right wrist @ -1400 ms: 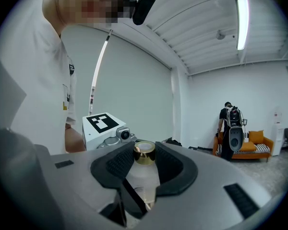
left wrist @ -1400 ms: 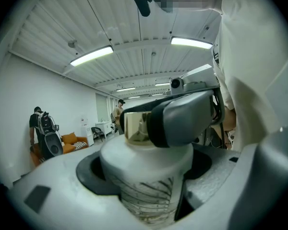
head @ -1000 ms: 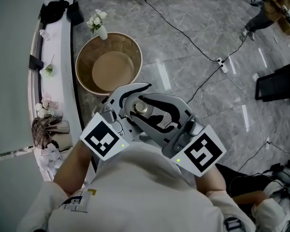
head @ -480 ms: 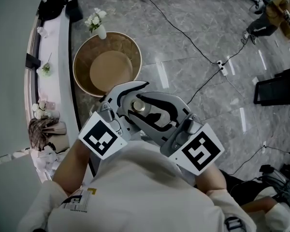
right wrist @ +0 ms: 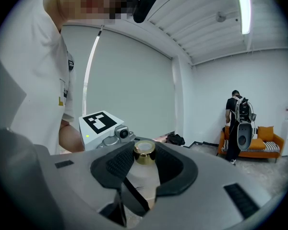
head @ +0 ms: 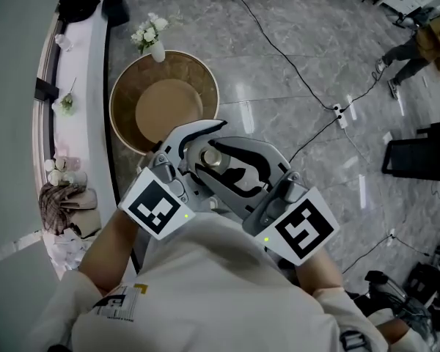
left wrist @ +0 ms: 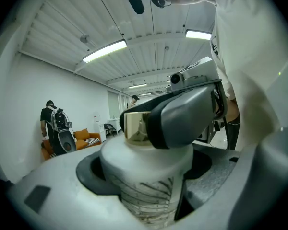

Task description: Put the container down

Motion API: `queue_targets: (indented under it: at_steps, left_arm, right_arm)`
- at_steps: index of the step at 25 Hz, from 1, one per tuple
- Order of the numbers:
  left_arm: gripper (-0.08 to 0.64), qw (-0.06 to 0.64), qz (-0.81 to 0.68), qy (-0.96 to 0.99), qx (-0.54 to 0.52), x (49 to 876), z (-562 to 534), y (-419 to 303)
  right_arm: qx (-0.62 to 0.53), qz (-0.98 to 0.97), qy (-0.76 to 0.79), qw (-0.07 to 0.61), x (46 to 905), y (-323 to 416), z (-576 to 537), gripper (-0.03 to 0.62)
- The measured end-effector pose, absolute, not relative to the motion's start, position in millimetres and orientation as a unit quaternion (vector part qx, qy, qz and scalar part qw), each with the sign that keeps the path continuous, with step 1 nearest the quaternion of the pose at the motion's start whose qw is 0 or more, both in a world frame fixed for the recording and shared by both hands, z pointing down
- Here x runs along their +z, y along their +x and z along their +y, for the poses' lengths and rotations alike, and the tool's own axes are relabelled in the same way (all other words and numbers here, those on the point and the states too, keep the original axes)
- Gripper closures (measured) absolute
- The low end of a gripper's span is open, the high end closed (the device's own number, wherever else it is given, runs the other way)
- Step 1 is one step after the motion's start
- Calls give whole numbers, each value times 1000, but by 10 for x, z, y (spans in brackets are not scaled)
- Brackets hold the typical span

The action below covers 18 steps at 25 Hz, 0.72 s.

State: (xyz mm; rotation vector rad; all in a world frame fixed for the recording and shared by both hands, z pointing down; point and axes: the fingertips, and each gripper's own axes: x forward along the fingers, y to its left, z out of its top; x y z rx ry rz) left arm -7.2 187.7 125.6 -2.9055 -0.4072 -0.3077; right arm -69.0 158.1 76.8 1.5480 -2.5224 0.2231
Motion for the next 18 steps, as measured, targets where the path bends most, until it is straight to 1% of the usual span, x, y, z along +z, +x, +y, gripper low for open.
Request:
queue_targets:
  at_steps: [8,18]
  left_arm:
    - [212,85,-129,-983,-101,1260,1177,201]
    - [212,85,-108,-985,-102,1312,499,290]
  right_arm:
    - [83,-854,505,95,790,-426,888,459]
    - [87,-862,490,99,854,-343,242,459]
